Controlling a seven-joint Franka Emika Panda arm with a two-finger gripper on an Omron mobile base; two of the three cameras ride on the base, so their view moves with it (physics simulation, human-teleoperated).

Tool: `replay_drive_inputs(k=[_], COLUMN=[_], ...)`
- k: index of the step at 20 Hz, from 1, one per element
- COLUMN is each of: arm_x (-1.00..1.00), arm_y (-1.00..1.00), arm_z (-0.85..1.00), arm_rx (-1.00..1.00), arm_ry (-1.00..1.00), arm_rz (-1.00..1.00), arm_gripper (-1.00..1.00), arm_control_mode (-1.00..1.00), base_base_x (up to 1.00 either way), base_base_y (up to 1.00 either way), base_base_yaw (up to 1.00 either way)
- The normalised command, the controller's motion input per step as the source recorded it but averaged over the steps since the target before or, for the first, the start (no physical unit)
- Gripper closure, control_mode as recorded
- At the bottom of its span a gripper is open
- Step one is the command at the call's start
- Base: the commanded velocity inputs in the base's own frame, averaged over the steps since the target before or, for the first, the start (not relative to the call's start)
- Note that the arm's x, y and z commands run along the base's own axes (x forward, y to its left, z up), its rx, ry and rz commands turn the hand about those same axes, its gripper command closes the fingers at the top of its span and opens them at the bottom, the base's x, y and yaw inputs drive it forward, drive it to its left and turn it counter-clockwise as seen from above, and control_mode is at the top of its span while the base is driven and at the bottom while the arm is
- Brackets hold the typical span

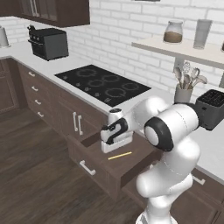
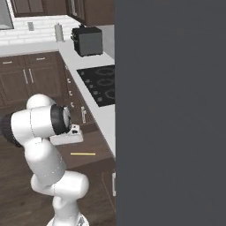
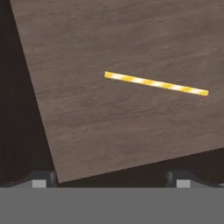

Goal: Take a straw from the drawer in front and place it inside the glass cup on the dining counter.

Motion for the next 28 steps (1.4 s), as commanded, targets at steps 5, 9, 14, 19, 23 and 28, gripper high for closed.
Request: replay_drive_inputs(k=[5,9,14,19,23,28], arm_x=[0.06,0.0,0.0,-0.08,-0.19,-0.5], arm_y=[0.02,0.08,0.16,0.38,0.49,0.75], arm_z=[-0.55,-0.26,-0.16,-0.06,0.0,0.0], arm_rx=[0.0,0.0,0.0,0.0,0.0,0.0], arm_ry=[0.04,0.01,0.0,0.0,0.05,0.08], arm_rz=[0.0,0.0,0.01,0.01,0.01,0.03], arm_gripper=[-1.0,-1.0,-1.0,-1.0,-1.0,-1.0], arm_control_mode=[-1.0,-1.0,-1.0,-1.0,-1.0,-1.0], base_base_x=[0.0,0.0,0.0,0.0,0.0,0.0], base_base_y=[0.0,0.0,0.0,0.0,0.0,0.0], base_base_yaw=[0.0,0.0,0.0,0.0,0.0,0.0])
